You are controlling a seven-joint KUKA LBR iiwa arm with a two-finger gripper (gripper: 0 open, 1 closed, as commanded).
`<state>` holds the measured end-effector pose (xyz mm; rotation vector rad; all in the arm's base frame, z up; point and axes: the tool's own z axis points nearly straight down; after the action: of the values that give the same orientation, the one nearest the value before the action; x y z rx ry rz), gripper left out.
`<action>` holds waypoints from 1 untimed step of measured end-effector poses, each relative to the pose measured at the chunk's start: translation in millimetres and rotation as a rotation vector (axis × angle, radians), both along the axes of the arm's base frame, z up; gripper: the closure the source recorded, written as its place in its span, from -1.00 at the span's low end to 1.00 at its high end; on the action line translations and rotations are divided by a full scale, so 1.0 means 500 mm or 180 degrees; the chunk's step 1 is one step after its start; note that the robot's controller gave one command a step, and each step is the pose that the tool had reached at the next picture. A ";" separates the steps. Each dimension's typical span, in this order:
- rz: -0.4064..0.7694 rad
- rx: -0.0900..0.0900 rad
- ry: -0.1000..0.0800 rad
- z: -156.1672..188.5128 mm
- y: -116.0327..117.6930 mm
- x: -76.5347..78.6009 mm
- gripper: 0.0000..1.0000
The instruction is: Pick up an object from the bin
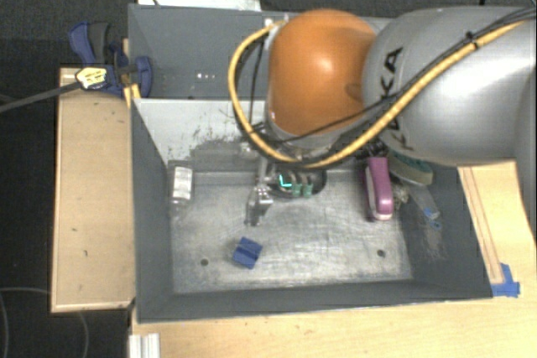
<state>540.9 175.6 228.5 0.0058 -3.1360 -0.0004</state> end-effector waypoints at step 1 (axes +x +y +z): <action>0.0363 -0.0003 0.0005 -0.311 -0.047 -0.105 -1.00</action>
Offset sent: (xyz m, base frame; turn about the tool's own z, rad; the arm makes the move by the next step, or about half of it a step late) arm -0.0499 -0.0229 -0.1517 -0.1148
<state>488.6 152.3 72.8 0.1844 -3.1290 0.0014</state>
